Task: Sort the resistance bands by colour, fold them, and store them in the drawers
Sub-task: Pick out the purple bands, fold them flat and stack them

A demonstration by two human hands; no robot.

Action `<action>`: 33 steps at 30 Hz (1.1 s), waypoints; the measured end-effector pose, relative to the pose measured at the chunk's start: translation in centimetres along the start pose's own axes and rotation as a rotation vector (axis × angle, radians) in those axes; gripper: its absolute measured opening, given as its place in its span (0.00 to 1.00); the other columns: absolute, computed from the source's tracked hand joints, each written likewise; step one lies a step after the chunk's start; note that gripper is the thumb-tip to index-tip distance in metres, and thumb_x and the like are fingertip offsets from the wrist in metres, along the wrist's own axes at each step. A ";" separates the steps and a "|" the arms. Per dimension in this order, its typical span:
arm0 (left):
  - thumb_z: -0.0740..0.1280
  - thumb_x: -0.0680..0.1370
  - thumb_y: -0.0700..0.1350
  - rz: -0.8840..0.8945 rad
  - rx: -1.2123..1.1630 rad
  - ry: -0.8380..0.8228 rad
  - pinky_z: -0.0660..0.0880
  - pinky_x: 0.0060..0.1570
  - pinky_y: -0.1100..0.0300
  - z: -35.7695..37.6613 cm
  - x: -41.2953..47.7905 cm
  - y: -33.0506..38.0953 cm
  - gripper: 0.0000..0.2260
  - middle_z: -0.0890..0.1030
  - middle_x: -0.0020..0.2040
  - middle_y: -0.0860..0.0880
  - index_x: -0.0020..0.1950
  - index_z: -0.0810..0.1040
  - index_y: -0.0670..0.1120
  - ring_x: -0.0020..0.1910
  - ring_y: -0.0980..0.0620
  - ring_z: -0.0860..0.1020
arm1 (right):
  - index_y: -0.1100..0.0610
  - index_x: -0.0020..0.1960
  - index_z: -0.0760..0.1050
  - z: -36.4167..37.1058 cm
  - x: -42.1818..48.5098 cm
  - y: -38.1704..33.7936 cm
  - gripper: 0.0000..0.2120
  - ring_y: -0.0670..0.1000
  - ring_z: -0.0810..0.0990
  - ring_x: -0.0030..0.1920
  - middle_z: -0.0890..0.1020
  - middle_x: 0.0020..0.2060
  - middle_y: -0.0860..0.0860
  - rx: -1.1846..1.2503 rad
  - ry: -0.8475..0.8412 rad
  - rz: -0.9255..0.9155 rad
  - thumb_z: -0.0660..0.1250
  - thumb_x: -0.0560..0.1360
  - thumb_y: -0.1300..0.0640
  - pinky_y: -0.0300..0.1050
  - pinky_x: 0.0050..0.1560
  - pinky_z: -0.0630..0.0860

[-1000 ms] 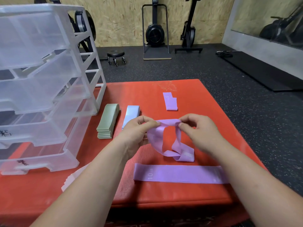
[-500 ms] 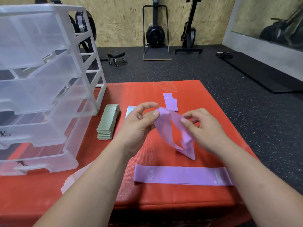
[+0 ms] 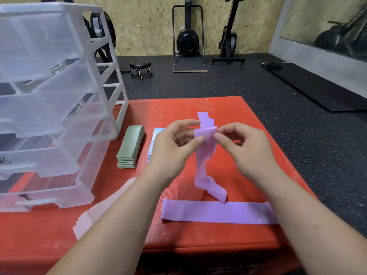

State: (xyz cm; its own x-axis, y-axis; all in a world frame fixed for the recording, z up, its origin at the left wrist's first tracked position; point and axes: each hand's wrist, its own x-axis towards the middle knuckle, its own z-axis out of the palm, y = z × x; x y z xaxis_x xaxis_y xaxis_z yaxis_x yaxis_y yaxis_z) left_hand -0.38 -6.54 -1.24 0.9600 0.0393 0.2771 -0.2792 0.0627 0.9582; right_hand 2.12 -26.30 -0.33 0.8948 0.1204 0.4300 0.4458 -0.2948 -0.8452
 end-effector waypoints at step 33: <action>0.74 0.81 0.46 0.012 0.153 0.556 0.83 0.56 0.41 -3.4 1.1 -0.7 0.03 0.88 0.47 0.46 0.53 0.86 0.48 0.50 0.40 0.86 | 0.50 0.44 0.84 -2.8 -0.4 3.5 0.08 0.56 0.88 0.37 0.87 0.35 0.51 -0.363 -0.289 0.574 0.82 0.70 0.52 0.59 0.42 0.86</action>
State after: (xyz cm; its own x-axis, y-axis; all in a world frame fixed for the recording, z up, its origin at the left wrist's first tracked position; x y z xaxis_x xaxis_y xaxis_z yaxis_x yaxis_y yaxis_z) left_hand 0.76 -3.14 -1.87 0.7903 0.5601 0.2485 -0.2442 -0.0841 0.9661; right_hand 3.24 -30.00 -2.61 0.9781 0.0830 -0.1909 -0.0857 -0.6756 -0.7323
